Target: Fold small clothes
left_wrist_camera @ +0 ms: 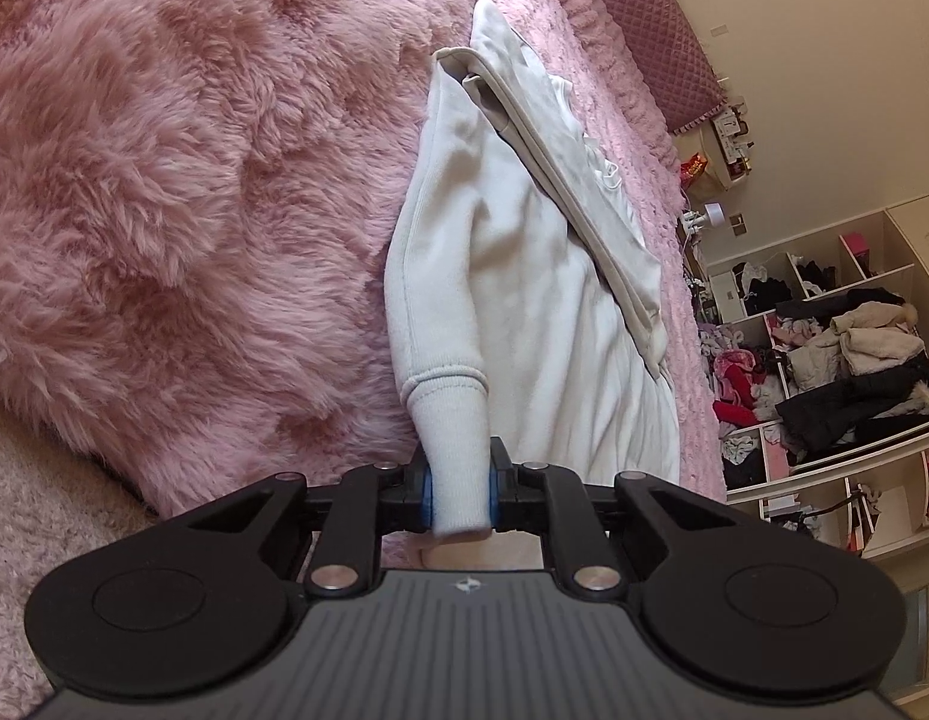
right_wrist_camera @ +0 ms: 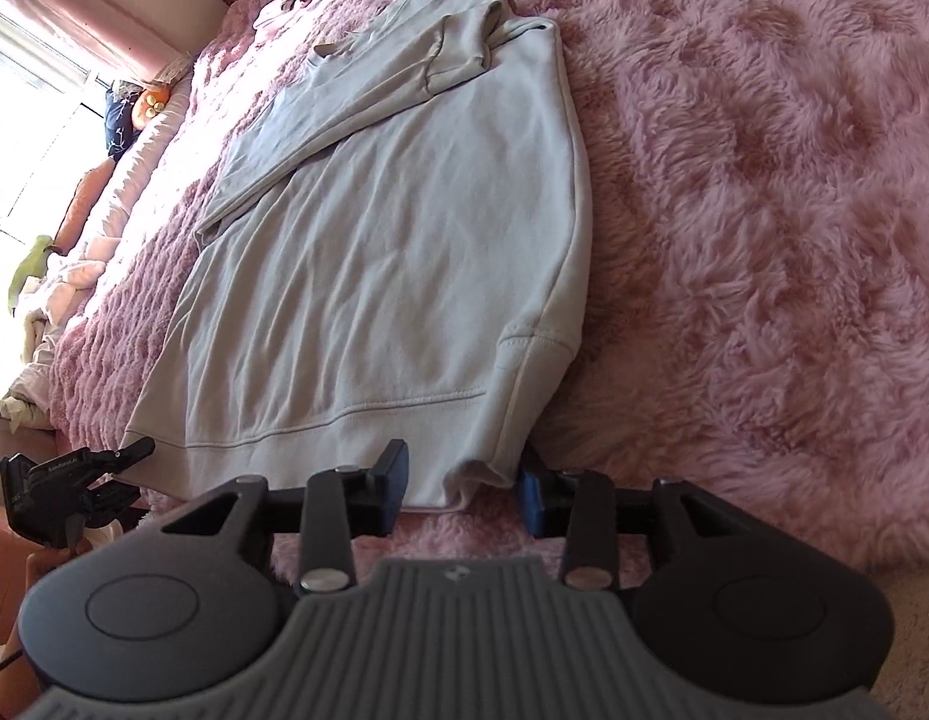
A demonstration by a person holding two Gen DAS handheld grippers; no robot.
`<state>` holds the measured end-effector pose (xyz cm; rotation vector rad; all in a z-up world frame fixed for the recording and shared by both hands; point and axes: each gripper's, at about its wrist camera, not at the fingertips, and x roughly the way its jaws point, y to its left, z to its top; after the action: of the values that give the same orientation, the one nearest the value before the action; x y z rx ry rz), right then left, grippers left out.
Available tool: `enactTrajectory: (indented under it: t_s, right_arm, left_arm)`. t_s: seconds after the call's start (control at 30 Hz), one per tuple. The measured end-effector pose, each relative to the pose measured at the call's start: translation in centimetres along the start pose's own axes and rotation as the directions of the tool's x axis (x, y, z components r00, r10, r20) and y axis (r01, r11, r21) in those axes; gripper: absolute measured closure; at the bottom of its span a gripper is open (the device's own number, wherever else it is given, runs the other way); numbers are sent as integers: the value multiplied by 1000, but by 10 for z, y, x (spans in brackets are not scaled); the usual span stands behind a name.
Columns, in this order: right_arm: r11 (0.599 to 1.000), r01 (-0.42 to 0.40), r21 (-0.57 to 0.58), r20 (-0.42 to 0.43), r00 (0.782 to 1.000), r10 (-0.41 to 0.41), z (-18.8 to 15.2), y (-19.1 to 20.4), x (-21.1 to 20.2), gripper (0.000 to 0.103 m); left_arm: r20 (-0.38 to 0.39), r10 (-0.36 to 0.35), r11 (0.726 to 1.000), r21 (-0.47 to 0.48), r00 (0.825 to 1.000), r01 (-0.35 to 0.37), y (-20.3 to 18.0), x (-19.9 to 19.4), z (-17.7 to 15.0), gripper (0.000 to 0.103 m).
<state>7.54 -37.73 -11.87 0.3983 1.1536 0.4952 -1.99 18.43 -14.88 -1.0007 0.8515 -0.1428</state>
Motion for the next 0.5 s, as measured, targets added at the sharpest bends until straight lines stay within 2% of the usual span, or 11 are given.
enactTrajectory:
  t_s: [0.1, 0.2, 0.27, 0.3, 0.37, 0.5]
  right_arm:
    - [997, 75, -5, 29, 997, -75, 3, 0, -1, 68]
    - [994, 61, 87, 28, 998, -63, 7, -16, 0, 68]
    - [991, 40, 125, 22, 999, -43, 9, -22, 0, 83]
    - [992, 37, 123, 19, 999, -40, 10, -22, 1, 100]
    - [994, 29, 109, 15, 999, -31, 11, -21, 0, 99]
    - [996, -27, 89, 48, 999, 23, 18, -11, -8, 100]
  left_arm:
    - [-2, 2, 1000, -7, 1000, -2, 0, 0, 0, 87]
    - [-5, 2, 1000, -6, 1000, -2, -2, 1, 0, 87]
    - [-5, -1, 1000, -4, 1000, 1, -3, 0, 0, 87]
    - [-6, -5, 1000, -3, 1000, 5, -3, 0, 0, 87]
    - [1, -13, 1000, 4, 1000, 13, -5, -1, 0, 87]
    - [52, -77, 996, 39, 996, 75, -15, -5, 2, 87]
